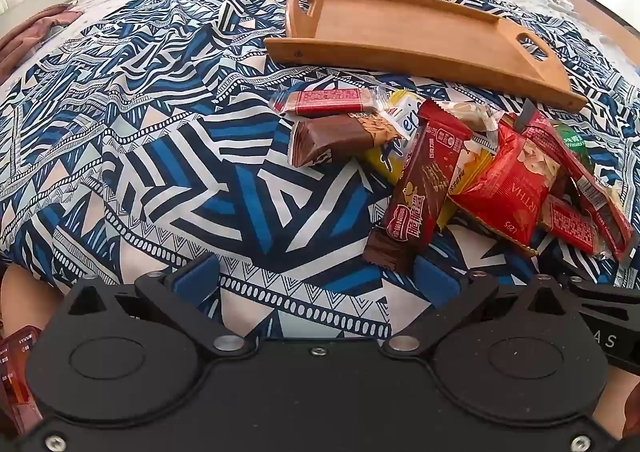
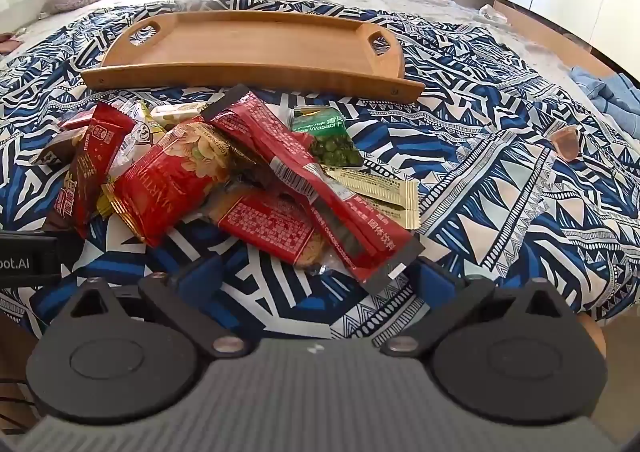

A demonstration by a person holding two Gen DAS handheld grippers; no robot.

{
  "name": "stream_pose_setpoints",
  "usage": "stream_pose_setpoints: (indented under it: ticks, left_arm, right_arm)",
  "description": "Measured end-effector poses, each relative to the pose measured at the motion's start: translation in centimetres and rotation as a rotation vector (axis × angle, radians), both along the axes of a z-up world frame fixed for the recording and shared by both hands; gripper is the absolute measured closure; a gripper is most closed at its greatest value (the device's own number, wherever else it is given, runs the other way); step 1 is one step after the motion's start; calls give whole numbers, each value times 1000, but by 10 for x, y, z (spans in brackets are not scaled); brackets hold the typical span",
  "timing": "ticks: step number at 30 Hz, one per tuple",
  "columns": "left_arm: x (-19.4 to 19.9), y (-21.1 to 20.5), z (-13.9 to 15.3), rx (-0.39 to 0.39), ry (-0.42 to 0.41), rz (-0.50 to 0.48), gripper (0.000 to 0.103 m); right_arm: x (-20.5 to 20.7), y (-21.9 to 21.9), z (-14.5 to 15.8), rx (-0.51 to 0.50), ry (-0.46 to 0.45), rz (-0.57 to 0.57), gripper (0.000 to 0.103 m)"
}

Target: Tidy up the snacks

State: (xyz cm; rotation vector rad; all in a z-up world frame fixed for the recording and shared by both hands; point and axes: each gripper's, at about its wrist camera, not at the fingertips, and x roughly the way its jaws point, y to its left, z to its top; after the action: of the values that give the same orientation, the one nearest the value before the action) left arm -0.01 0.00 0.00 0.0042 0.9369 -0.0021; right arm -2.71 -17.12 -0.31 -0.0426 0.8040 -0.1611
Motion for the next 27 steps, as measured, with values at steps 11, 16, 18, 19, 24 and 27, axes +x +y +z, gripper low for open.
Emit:
stream_pose_setpoints:
  ticks: [11, 16, 18, 19, 24, 27]
  left_arm:
    - [0, 0, 0, -3, -2, 0, 0]
    - [0, 0, 0, -3, -4, 0, 0]
    - [0, 0, 0, -3, -4, 0, 0]
    - [0, 0, 0, -3, -4, 0, 0]
    - [0, 0, 0, -4, -2, -1, 0]
    - [0, 1, 0, -4, -1, -1, 0]
  right_arm:
    - [3, -1, -1, -9, 20, 0, 0]
    - [1, 1, -1, -12, 22, 0, 0]
    - [1, 1, -1, -12, 23, -1, 0]
    - [1, 1, -1, -13, 23, -2, 0]
    - [1, 1, -2, -14, 22, -2, 0]
    - [1, 1, -3, -16, 21, -2, 0]
